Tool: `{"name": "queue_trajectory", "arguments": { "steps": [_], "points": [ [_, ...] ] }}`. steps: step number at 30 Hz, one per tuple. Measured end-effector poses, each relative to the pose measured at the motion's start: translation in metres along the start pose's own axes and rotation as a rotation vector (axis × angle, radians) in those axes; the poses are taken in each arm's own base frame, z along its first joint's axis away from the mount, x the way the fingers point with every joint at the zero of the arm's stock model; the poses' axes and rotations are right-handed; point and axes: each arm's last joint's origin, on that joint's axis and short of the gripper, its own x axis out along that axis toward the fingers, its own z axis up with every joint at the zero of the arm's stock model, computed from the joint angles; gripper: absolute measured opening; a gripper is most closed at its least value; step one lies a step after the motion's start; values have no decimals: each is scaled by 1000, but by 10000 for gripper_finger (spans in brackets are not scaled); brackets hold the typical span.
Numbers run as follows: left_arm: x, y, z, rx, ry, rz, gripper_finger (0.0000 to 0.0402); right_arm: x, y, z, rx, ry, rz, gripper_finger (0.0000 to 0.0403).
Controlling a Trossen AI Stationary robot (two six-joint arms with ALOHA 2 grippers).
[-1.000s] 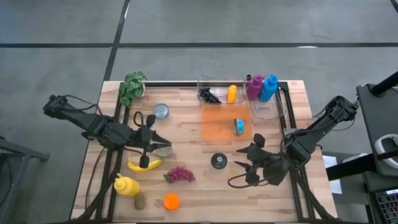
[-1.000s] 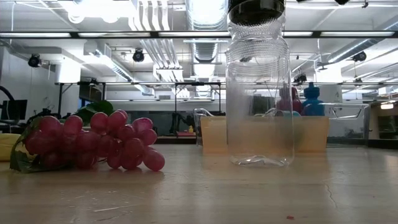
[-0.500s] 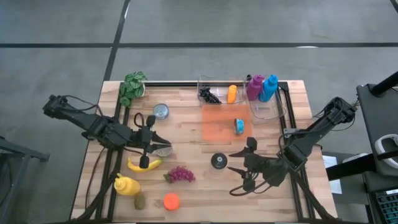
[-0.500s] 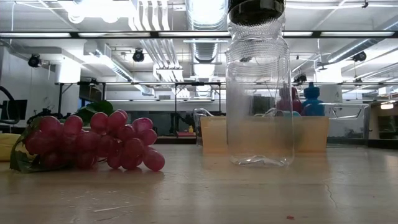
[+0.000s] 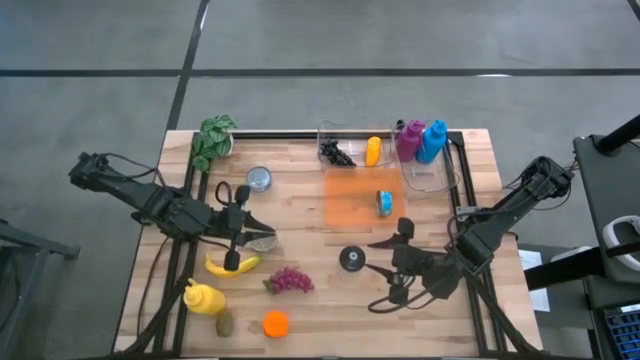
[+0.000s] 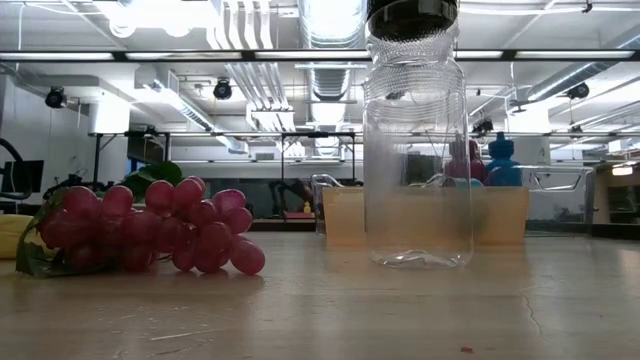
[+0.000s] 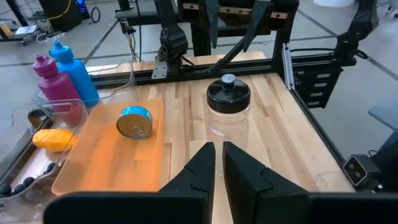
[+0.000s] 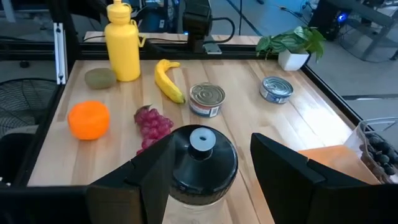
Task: Pick & Place Food Item
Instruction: Put the transparent water bottle into the right transparent bin
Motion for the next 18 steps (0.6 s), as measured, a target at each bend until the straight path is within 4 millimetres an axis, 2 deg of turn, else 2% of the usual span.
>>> {"name": "queue_trajectory", "arguments": {
  "steps": [18],
  "points": [
    [0,0,0,0,1,0,32,3,-3,0,-7,2,-14,206]
  ]
}}
